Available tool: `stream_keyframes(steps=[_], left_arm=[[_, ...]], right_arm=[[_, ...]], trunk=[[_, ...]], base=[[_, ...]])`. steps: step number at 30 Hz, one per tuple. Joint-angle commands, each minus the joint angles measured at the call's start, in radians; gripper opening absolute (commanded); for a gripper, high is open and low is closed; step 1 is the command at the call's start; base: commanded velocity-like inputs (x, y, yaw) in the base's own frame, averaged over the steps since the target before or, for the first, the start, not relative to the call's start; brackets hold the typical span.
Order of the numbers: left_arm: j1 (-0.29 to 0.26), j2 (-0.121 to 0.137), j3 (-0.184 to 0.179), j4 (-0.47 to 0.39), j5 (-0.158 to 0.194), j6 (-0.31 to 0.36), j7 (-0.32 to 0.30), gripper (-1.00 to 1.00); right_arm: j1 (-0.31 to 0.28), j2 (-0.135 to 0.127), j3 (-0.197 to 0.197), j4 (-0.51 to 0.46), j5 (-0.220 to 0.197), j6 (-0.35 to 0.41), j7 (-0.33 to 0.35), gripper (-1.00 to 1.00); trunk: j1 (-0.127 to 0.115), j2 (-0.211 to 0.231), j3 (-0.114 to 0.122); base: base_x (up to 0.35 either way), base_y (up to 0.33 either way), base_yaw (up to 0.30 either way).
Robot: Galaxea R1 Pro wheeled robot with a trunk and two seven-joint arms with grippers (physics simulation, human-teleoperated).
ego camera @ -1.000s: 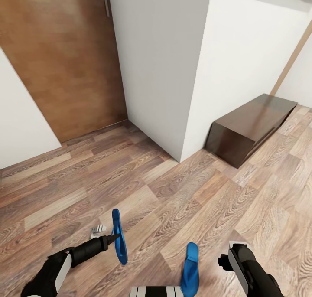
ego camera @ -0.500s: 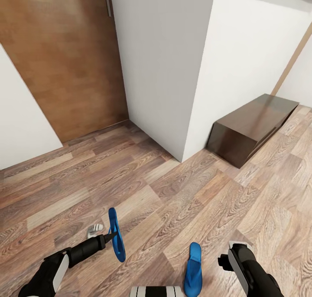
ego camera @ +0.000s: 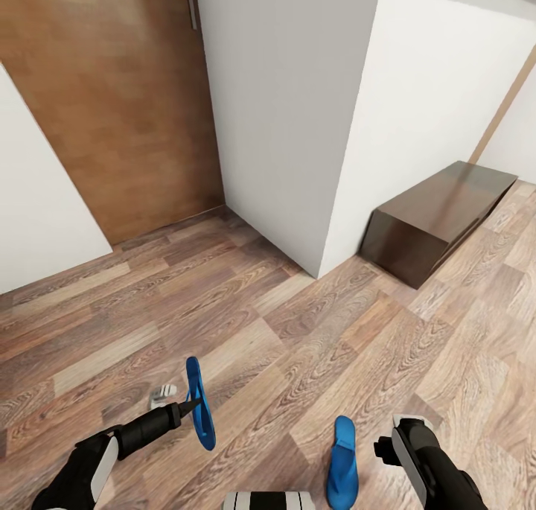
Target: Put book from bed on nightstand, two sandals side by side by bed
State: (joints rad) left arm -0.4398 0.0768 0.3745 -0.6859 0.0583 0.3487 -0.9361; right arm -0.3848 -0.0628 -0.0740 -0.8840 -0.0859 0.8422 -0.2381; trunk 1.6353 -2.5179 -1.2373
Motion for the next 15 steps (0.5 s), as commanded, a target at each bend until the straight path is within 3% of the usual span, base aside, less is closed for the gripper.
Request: stream_keyframes(steps=[1,15], left_arm=[[0.000,0.000,0.001,0.000,0.006,0.010,-0.003,-1.00],[0.000,-0.001,0.001,0.000,0.006,0.010,-0.001,-1.00]], right_arm=[[0.000,0.000,0.000,-0.001,-0.009,0.003,-0.007,1.00],[0.000,0.000,0.002,-0.011,-0.013,0.008,0.017,1.00]], trunk=[[0.000,0.000,-0.001],[0.000,0.000,-0.001]], base=[[0.000,0.030,0.000],[0.000,0.020,0.000]])
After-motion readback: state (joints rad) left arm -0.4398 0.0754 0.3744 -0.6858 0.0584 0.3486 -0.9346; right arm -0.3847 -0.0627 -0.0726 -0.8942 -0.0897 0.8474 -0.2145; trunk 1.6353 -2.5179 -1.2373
